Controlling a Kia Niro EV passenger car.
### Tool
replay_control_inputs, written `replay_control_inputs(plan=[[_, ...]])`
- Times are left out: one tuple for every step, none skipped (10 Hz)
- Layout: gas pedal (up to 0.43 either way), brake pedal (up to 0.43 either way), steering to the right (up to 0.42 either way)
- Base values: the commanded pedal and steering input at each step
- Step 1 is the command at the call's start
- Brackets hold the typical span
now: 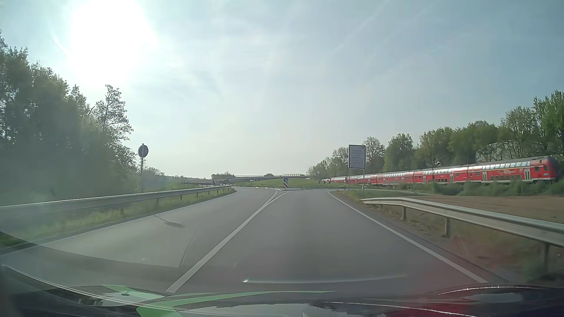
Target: Follow the waypoints while adhering to traffic rules and regulations
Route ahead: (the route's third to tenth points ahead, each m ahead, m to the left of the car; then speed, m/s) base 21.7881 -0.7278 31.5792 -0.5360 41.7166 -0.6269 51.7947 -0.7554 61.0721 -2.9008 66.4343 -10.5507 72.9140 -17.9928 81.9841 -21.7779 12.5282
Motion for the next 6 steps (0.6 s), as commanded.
replay_control_inputs(plan=[[0.138, 0.0, 0.005], [0.138, 0.0, 0.005], [0.13, 0.0, 0.005], [0.13, 0.0, 0.005], [0.118, 0.0, 0.005], [0.118, 0.0, 0.005]])
